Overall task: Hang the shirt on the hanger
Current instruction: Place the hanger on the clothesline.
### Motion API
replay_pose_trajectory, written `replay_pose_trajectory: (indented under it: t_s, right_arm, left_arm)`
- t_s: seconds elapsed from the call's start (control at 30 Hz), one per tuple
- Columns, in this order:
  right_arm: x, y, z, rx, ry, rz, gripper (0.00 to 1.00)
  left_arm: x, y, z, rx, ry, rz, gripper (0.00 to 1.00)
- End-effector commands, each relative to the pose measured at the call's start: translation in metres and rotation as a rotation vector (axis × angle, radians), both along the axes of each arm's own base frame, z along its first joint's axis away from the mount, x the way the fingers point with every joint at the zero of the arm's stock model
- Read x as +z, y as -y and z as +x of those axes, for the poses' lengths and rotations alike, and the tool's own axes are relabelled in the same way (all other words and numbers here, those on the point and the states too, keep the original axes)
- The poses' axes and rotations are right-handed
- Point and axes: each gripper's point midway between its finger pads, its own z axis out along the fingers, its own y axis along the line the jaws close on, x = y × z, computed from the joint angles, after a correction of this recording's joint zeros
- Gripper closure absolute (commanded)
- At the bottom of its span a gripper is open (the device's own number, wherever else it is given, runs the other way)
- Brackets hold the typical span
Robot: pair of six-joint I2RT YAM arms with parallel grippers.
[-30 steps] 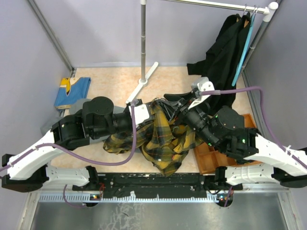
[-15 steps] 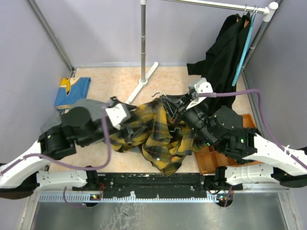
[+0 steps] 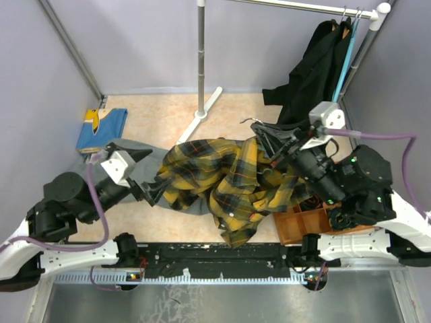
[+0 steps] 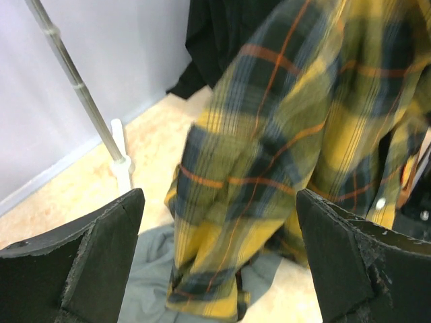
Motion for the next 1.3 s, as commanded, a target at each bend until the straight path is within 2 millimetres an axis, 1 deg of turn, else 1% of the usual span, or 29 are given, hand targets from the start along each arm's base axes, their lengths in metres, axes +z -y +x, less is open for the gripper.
replay_pose_trajectory:
  t_s: [0.0,0.1,0.17,0.27,0.37,0.43,0.5,0.57,0.67,0.7,0.73,0.77,0.9,0.93,0.97,1.0,1.17,1.27]
  right_arm:
    - [0.053,0.038,-0.016,0.043,0.081,0.153,1.0]
    - [0.054,0.043,-0.016,0.038,0.079,0.161,1.0]
    - [0.055,0.046,-0.017,0.037,0.08,0.167,1.0]
    - [0.058,0.047,-0.018,0.045,0.081,0.17,1.0]
    - [0.059,0.046,-0.02,0.056,0.08,0.174,1.0]
    - [0.059,0.047,-0.02,0.056,0.077,0.172,1.0]
    - [0.056,0.044,-0.02,0.06,0.073,0.163,1.0]
    - [0.054,0.043,-0.02,0.062,0.068,0.155,1.0]
    - [0.051,0.043,-0.02,0.065,0.059,0.154,1.0]
    - [0.051,0.044,-0.02,0.067,0.057,0.157,1.0]
    - [0.05,0.044,-0.02,0.066,0.056,0.157,1.0]
    - [0.05,0.045,-0.02,0.063,0.054,0.157,1.0]
    - [0.047,0.05,-0.016,0.032,0.049,0.148,1.0]
    - [0.046,0.051,-0.015,0.024,0.048,0.143,1.0]
    - [0.046,0.053,-0.014,0.016,0.049,0.138,1.0]
    - [0.046,0.055,-0.014,0.009,0.049,0.135,1.0]
    - [0.044,0.064,-0.012,-0.014,0.047,0.132,1.0]
    - [0.043,0.069,-0.012,-0.023,0.045,0.137,1.0]
  left_arm:
    - [-0.03,0.003,0.0,-0.005,-0.049,0.078,0.02]
    - [-0.035,0.01,-0.003,-0.037,-0.052,0.084,0.02]
    - [-0.043,0.013,0.001,-0.022,-0.058,0.108,0.03]
    - [-0.057,0.011,0.014,0.061,-0.068,0.168,0.05]
    - [-0.065,0.008,0.026,0.133,-0.063,0.217,0.09]
    - [-0.062,0.01,0.03,0.148,-0.043,0.222,0.09]
    - [-0.053,0.014,0.032,0.142,-0.014,0.209,0.11]
    - [-0.043,0.017,0.033,0.134,0.015,0.191,0.14]
    - [-0.033,0.019,0.035,0.133,0.05,0.184,0.24]
    - [-0.032,0.019,0.036,0.136,0.059,0.191,0.28]
    - [-0.032,0.02,0.036,0.137,0.061,0.198,0.35]
    - [-0.033,0.019,0.037,0.14,0.062,0.207,0.43]
    - [-0.04,0.011,0.041,0.185,0.042,0.248,0.84]
    - [-0.04,0.006,0.042,0.208,0.034,0.246,0.91]
    - [-0.039,0.0,0.043,0.233,0.024,0.24,0.97]
    - [-0.037,-0.006,0.043,0.257,0.017,0.23,1.0]
    - [-0.021,-0.041,0.044,0.373,-0.01,0.143,1.0]
    - [-0.012,-0.055,0.039,0.388,-0.022,0.094,1.0]
